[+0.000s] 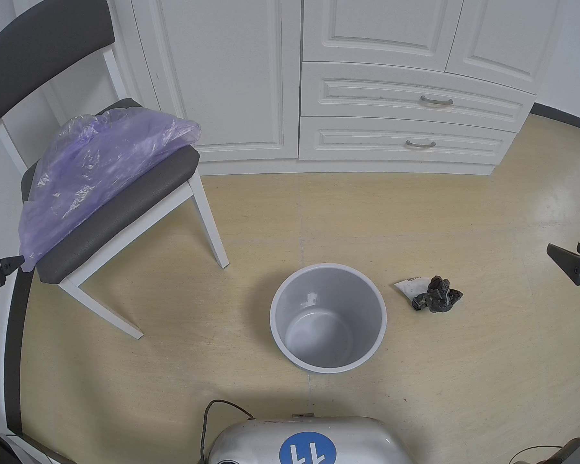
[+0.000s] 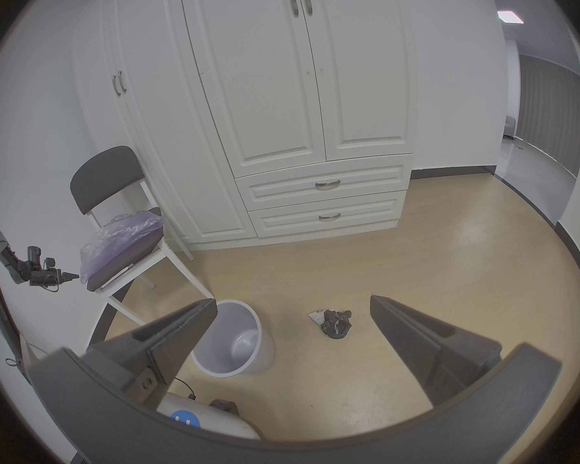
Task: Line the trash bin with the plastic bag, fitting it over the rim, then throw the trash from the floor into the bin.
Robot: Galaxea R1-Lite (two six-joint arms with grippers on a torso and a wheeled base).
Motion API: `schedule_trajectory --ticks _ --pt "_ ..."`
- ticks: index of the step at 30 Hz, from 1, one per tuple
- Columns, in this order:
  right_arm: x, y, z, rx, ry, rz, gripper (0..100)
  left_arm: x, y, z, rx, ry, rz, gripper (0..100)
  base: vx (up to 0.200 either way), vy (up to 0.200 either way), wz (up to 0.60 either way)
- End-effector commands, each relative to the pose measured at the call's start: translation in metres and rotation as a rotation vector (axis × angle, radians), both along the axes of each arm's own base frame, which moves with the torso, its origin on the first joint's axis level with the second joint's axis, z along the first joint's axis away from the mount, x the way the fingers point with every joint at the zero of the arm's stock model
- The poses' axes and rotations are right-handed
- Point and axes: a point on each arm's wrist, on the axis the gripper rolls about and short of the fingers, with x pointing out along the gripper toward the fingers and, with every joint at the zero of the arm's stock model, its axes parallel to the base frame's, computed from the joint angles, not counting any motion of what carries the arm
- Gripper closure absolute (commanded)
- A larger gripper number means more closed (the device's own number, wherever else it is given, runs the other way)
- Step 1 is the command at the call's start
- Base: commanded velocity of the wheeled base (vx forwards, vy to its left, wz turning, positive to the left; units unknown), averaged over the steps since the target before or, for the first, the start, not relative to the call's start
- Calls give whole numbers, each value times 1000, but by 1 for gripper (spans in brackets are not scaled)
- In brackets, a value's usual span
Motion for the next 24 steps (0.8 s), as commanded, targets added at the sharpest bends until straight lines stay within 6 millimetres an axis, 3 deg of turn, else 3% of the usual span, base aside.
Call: schedule_trajectory --ticks 1,24 --pt "2 0 -1 0 8 1 0 10 9 -10 -18 25 0 0 0 0 0" --pt "3 0 -1 2 4 4 0 29 26 -39 25 16 11 0 0 0 0"
